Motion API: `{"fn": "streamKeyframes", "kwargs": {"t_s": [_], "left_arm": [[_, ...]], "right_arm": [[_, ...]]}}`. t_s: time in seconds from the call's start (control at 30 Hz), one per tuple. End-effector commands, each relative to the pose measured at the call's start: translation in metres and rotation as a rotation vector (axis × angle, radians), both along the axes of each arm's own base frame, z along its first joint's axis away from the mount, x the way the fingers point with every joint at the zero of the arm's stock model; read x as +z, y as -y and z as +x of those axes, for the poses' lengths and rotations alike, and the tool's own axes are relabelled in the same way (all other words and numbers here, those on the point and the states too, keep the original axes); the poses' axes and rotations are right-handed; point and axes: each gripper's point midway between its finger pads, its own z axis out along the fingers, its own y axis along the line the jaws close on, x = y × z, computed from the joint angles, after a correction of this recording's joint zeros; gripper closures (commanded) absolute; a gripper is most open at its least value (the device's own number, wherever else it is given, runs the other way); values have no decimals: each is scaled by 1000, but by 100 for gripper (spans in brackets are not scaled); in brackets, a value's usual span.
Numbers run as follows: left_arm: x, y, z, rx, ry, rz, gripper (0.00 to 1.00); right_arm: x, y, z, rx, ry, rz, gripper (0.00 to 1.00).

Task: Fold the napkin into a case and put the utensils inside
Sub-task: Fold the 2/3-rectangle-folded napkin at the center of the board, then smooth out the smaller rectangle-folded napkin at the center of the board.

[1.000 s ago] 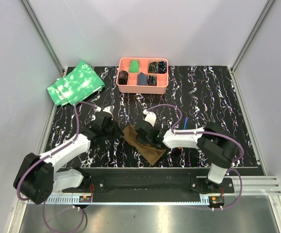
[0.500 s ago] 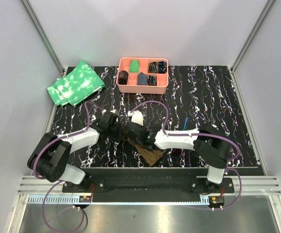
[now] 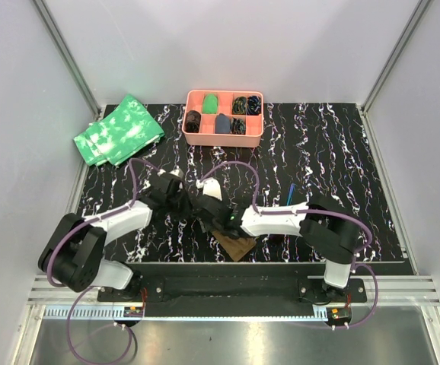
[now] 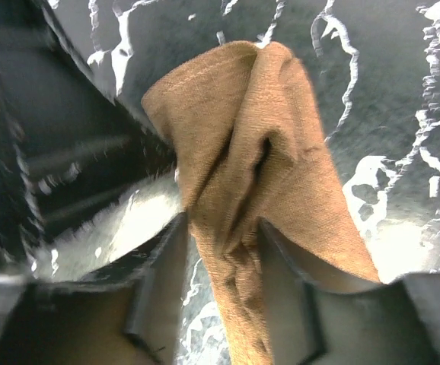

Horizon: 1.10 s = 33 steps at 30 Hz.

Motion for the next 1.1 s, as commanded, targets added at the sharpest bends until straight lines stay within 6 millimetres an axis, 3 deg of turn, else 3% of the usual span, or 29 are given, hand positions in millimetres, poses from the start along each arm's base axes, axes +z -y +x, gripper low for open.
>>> {"fn": "streamKeyframes", "kwargs": {"t_s": [0.0, 0.07, 0.2, 0.37, 0.47, 0.77, 0.87, 0.93, 1.07], "left_arm": [[40, 8, 12, -43, 87, -98, 92], [51, 7, 12, -45, 89, -149, 88], [81, 12, 15, -69, 129, -218, 76], [95, 29, 16, -145, 123, -286, 54], [89, 30, 18, -158, 104, -282, 47], [78, 22, 22, -107, 94, -193, 41], [84, 18, 26, -91, 118, -166, 29], [82, 20, 25, -97, 103, -157, 28], [61, 24, 19, -119, 12, -105, 27]], "right_arm": [[25, -18, -6, 75, -20, 193, 45], [17, -14, -9, 78, -58, 230, 43], [28, -22, -10, 127, -92, 386, 42], [34, -16, -7, 127, -140, 546, 42], [41, -17, -8, 152, -147, 612, 41], [60, -25, -19, 253, -152, 738, 36], [62, -25, -21, 263, -154, 744, 36], [62, -24, -20, 261, -151, 737, 36], [58, -24, -19, 256, -159, 726, 36]]}}
